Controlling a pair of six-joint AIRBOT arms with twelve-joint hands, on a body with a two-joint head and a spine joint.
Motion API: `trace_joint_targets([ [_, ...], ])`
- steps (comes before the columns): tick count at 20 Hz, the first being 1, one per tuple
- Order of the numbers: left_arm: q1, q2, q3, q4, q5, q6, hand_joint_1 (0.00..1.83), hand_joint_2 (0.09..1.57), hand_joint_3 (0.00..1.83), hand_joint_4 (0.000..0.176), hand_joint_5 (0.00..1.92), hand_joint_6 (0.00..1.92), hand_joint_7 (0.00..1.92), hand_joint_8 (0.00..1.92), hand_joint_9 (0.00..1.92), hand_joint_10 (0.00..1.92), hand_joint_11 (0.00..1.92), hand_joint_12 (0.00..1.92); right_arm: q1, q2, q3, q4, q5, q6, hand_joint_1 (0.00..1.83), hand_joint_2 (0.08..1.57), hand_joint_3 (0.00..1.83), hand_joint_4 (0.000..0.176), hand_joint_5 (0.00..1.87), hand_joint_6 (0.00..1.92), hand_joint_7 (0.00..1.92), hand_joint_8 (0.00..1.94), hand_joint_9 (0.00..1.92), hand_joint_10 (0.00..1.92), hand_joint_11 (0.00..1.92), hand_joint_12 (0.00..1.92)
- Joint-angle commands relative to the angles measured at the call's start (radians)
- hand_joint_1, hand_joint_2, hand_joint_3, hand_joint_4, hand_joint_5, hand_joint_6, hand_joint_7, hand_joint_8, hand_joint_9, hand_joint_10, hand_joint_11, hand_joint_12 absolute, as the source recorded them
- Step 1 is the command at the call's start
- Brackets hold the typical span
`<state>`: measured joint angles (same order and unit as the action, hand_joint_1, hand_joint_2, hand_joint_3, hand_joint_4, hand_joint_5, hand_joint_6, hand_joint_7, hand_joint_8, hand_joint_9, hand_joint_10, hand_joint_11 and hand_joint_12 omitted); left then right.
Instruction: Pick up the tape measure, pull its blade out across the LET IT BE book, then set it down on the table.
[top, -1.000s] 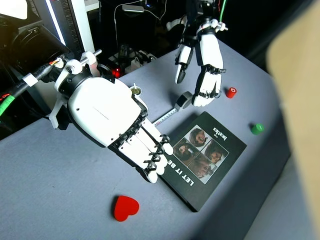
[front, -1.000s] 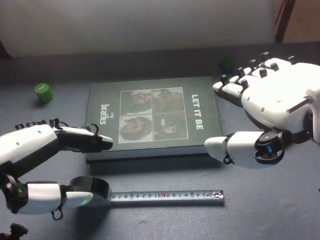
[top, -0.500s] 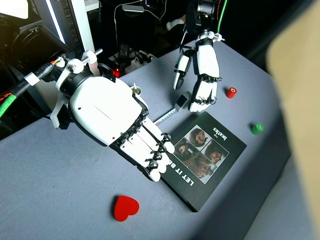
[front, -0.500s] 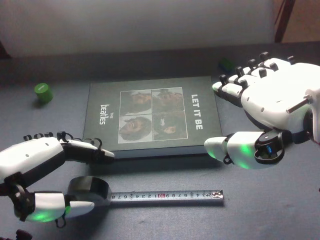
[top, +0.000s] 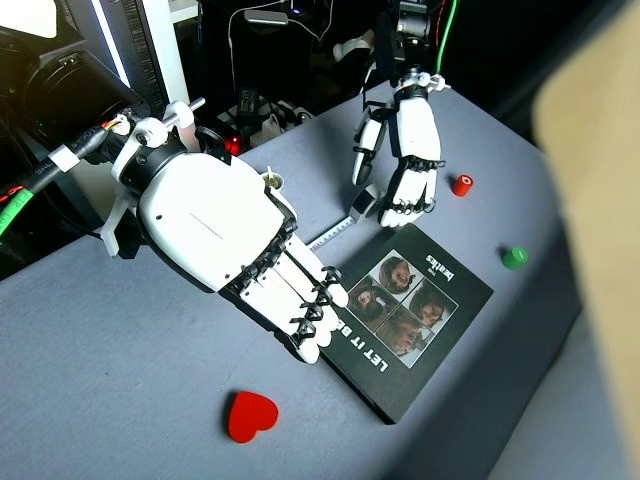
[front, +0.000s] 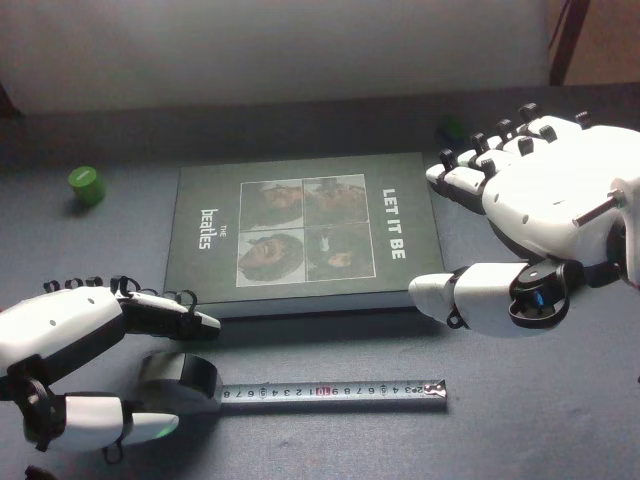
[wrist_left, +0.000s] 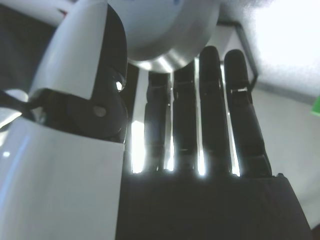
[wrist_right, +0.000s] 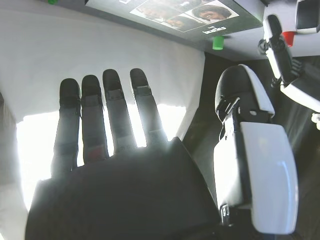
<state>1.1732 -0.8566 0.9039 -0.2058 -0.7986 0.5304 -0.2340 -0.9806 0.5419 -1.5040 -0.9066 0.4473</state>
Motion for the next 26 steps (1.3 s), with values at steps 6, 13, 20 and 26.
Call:
trace_joint_targets([
  [6,-0.005,-0.017,0.011,-0.007,-0.107,0.023,1.11,1.06,0.00,0.000,0.60,0.01,0.59,0.00,0.53,0.00,0.25,0.70,0.009,0.003,-0.003,-0.082,-0.014,0.002,0.00,1.15,0.00,0.039,0.11,0.00,0.14,0.00,0.11,0.00,0.00,0.41],
  [13,0.006,-0.039,0.021,-0.005,-0.107,0.041,1.36,1.05,0.00,0.000,0.99,0.69,1.17,0.61,1.14,0.74,1.04,0.64,0.010,0.003,-0.003,-0.083,-0.009,0.002,0.00,1.15,0.00,0.039,0.11,0.00,0.16,0.01,0.12,0.00,0.00,0.44],
  [20,-0.019,-0.036,0.003,0.010,-0.107,0.029,1.39,1.04,0.00,0.000,1.10,0.53,1.16,0.66,1.15,0.95,1.28,0.59,0.011,0.003,-0.003,-0.084,-0.007,0.002,0.00,1.15,0.00,0.038,0.13,0.00,0.18,0.00,0.15,0.00,0.00,0.45],
  [26,-0.140,0.039,-0.024,0.050,-0.025,0.005,1.40,1.04,0.00,0.000,1.08,0.57,1.11,0.73,1.15,0.96,1.27,0.60,0.023,0.003,-0.003,-0.154,-0.012,0.059,0.00,1.15,0.00,0.039,0.11,0.00,0.18,0.00,0.14,0.00,0.00,0.45],
])
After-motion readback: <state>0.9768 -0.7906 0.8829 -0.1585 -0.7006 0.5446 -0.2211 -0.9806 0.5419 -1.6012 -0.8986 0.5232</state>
